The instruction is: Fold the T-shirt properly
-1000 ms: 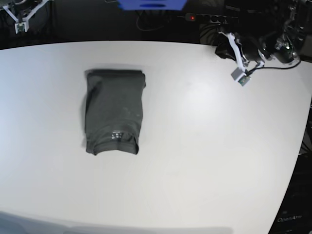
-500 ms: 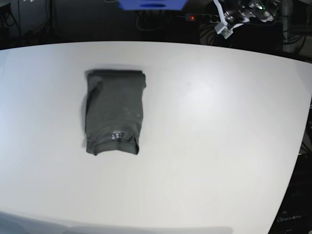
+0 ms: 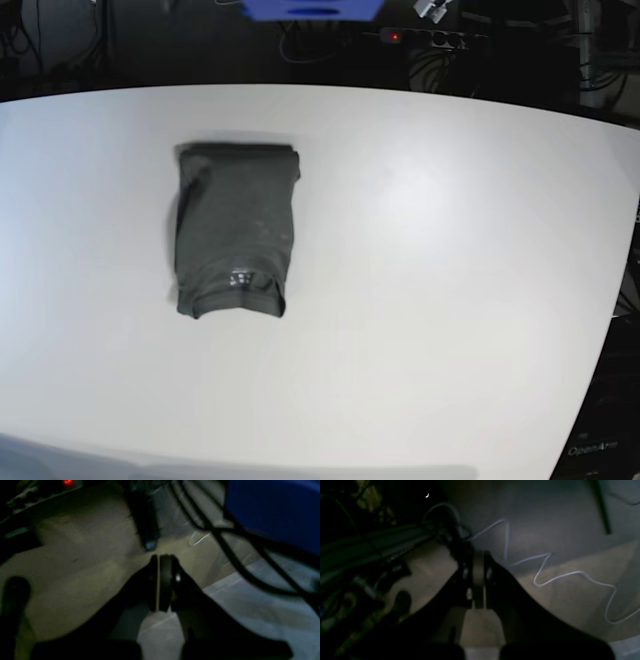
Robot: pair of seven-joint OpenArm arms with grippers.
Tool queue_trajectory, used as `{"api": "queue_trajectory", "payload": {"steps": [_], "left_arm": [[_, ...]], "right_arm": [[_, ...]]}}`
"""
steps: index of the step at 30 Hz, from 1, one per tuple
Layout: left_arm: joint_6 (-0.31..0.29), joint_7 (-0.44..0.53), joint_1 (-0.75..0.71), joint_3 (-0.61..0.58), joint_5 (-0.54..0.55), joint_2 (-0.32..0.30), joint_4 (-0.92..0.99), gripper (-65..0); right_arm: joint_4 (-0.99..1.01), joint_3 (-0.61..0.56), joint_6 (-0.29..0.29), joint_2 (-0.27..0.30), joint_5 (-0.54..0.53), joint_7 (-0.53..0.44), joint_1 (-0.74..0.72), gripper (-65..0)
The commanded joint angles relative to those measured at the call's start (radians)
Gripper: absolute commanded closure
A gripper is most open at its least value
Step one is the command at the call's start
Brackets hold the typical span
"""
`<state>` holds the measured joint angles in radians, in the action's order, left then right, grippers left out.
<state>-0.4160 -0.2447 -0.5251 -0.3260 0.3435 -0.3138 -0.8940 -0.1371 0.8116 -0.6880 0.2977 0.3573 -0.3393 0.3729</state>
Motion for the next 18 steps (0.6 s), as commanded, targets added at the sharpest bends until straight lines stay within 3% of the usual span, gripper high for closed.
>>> {"api": "queue_trajectory", "payload": {"steps": [1,10,15,18], "left_arm": [[-0.001,0.04,0.006,-0.011,-0.004,0.0,0.054,-1.7],[-0.002,0.374,0.234,-0.124,-0.001,0.124,0.628,-1.7],[-0.002,0.459,0.325,-0.127,-0.002,0.178,0.821,-1.7],[-0.002,0.46,0.349,-0.124,-0.001,0.184,0.835,-1.7]], "right_arm": [[0.001,0.002,-0.01,0.019,0.001,-0.024,0.007,-0.4],[0.003,-0.062,-0.01,0.014,0.033,-0.013,-0.038,-0.4],[0.006,-0.217,-0.01,-0.015,0.033,-0.016,-0.058,-0.4],[0.011,-0.295,0.067,-0.027,0.033,-0.01,-0.087,-0.4]]}}
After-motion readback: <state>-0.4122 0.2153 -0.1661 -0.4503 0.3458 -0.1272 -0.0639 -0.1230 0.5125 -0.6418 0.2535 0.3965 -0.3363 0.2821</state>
